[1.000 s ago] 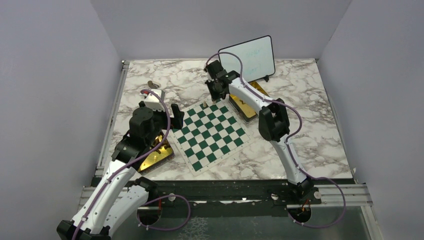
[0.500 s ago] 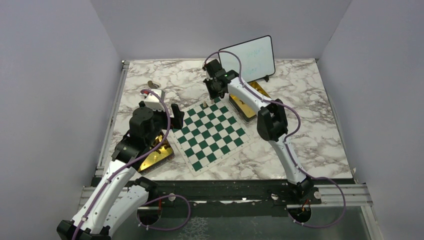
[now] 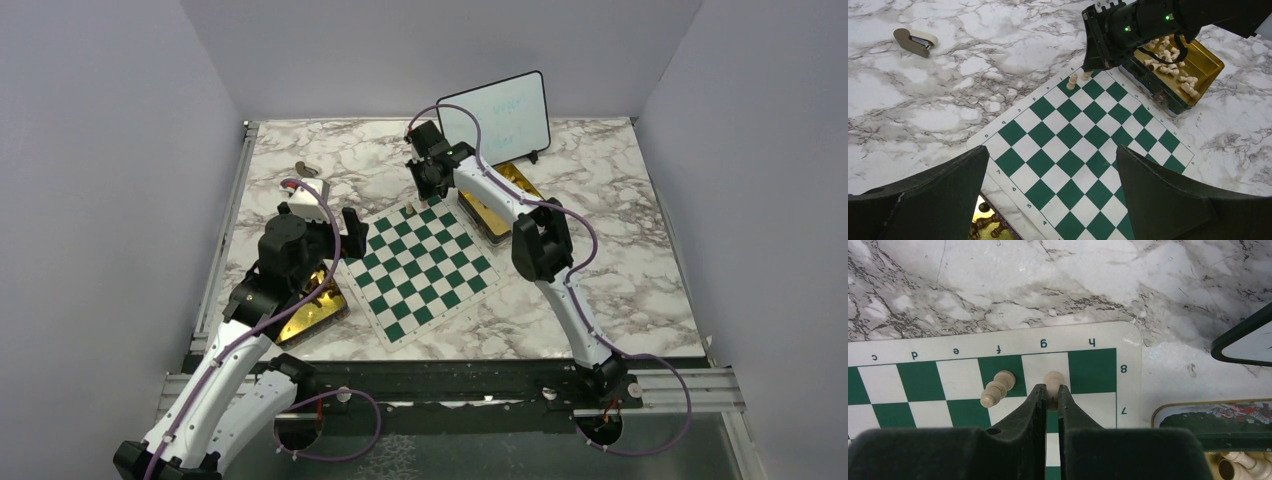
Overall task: Set up the chess pieces on the board
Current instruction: Place the chess piece on the chessboard.
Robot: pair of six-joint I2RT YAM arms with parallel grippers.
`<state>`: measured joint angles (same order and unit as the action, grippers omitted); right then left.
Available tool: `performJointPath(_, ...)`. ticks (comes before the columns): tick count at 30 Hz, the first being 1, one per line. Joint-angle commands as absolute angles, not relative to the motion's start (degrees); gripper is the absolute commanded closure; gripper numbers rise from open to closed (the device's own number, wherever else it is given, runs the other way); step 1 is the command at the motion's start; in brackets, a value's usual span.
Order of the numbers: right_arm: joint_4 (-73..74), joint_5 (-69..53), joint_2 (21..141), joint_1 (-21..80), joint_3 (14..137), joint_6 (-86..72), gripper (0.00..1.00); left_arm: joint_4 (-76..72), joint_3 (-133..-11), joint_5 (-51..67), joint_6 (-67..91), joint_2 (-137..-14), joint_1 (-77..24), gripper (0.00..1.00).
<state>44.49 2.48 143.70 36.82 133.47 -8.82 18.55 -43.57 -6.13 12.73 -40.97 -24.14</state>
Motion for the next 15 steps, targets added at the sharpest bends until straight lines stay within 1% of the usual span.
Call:
performJointPath(1, 43.2, 1.1, 144.9, 37.5, 134.1, -9.5, 0.90, 17.8, -43.2, -7.4, 12.1, -40.0, -24.5, 0.01)
performJointPath(15, 42.6, 0.4, 145.1, 37.7, 134.3, -9.9, 0.89, 17.8, -43.2, -7.0, 12.1, -40.1, -24.5, 0.01)
